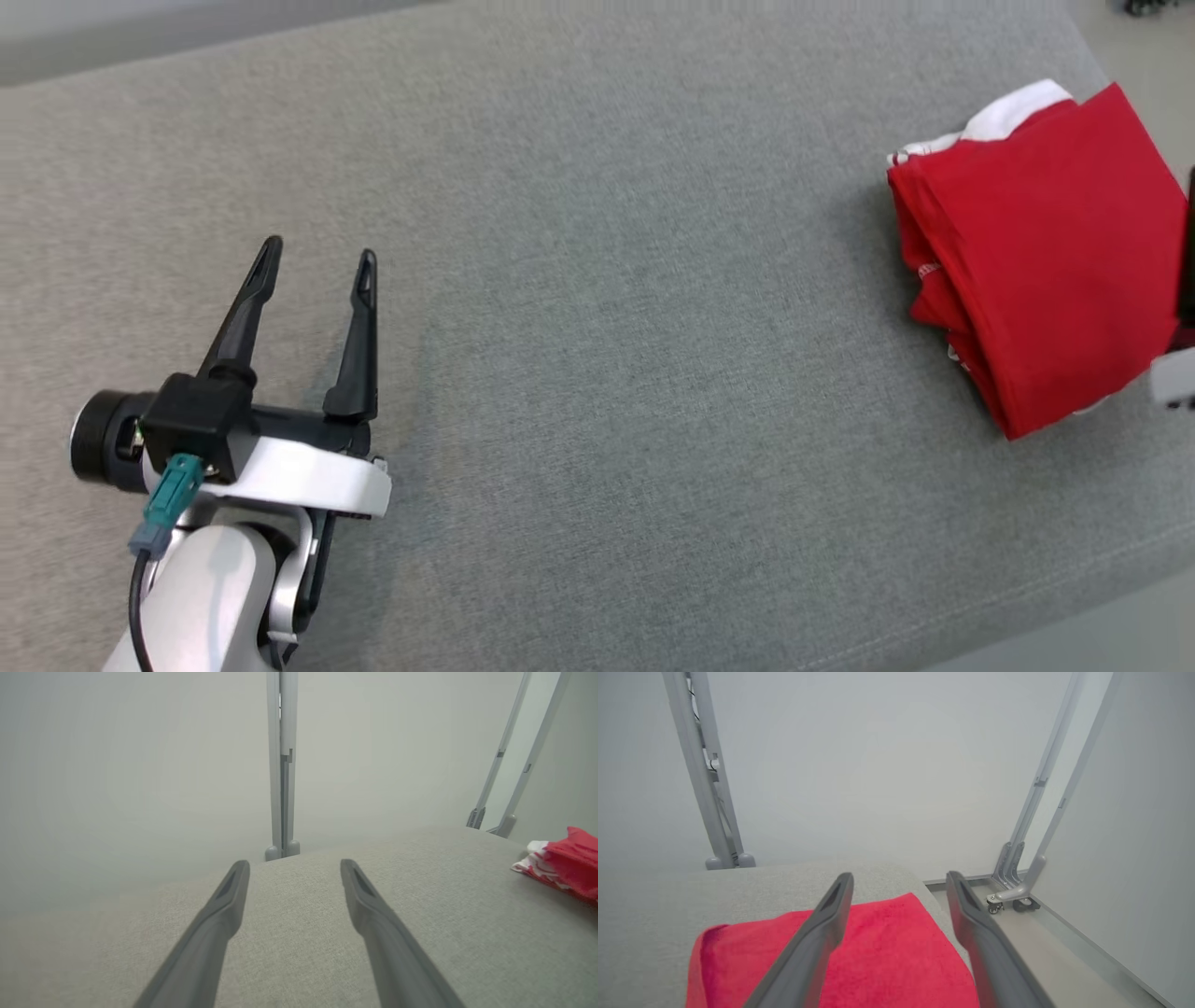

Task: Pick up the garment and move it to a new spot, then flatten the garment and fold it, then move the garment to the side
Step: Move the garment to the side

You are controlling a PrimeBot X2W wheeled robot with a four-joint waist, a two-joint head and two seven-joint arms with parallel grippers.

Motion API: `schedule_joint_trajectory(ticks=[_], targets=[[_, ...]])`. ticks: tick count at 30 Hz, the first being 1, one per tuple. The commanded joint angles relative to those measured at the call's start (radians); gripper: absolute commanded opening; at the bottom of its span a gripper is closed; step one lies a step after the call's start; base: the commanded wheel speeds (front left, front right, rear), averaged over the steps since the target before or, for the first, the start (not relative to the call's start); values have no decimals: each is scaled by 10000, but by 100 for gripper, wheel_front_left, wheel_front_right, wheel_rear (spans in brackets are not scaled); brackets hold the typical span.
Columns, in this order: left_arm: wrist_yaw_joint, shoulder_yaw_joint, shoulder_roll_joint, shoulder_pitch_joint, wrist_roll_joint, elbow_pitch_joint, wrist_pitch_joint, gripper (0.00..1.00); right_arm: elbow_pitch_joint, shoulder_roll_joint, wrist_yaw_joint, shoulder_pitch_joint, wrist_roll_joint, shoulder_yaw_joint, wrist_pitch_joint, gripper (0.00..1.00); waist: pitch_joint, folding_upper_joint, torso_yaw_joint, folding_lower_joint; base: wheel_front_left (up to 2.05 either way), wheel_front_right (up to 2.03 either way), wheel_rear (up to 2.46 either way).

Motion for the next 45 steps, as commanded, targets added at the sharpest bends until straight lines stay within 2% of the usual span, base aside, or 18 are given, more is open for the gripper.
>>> schedule_joint_trajectory(ticks=[1,10,15,24,35,45], targets=[[87,77,-4,196,-97,-13,-68,100,-468,187,-8,329,-132,-102,-6,100,-517,-1,413,0,0,0,0],[412,501,36,1241,-459,-93,-389,100,-3732,1700,-8,2375,-1030,-2,936,100,-1760,-1,1404,0,0,0,0],[593,585,117,1755,-474,-201,-423,100,-4632,2183,-6,3277,-1353,91,1601,100,-2223,-1,1891,0,0,0,0],[688,665,370,2560,-651,-362,-223,100,-5015,2503,-8,4323,-1700,221,2025,100,-2935,-1,2262,0,0,0,0],[793,496,607,3298,-711,-644,359,100,-5192,2686,-6,5446,-1900,87,2372,100,-3619,-1,2307,0,0,0,0],[850,448,712,3517,-840,-786,675,100,-5587,2750,-6,5904,-1905,109,2604,100,-3755,-1,2259,0,0,0,0]])
